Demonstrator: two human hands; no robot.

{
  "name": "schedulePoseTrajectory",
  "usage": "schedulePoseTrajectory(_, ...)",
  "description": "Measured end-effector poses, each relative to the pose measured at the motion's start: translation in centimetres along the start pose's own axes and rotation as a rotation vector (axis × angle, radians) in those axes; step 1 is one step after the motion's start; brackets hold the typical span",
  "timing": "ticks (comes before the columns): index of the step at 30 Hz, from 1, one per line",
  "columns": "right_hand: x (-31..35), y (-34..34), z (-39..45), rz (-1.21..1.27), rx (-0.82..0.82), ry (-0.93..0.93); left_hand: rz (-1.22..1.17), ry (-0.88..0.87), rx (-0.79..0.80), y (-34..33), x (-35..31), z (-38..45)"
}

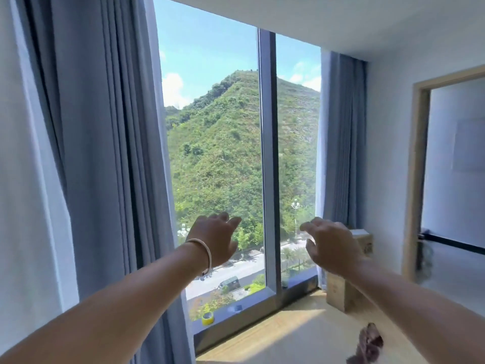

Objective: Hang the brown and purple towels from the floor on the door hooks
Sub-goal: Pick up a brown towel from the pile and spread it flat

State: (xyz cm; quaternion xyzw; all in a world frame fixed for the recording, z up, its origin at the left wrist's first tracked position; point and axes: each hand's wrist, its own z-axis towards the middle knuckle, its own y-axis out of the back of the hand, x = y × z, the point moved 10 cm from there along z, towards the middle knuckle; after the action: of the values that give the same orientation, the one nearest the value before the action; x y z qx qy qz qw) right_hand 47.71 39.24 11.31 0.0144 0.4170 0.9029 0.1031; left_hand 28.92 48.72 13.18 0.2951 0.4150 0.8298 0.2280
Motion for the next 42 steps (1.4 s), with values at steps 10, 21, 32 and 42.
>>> schedulePoseTrajectory(10, -18.9, 0.7, -12.3, -0.087, 0.083, -0.334, -0.175, -0.239, -0.007, -3.8, -22.4, 7.6)
schedulePoseTrajectory(21, -34.4, 3.2, -31.8, -0.222, 0.291, -0.797, -0.327, -0.581, 0.083, -6.5, -46.4, 7.7)
schedulePoseTrajectory(32, -41.7, 0.7, -40.3, -0.208, 0.424, -1.121, -0.517, -0.729, 0.217, -10.6, -60.4, 9.1)
schedulePoseTrajectory(42, -42.9, -6.0, -37.4, -0.115, 0.323, -1.168, -0.777, -0.661, 0.318, -16.6, -61.9, 12.0)
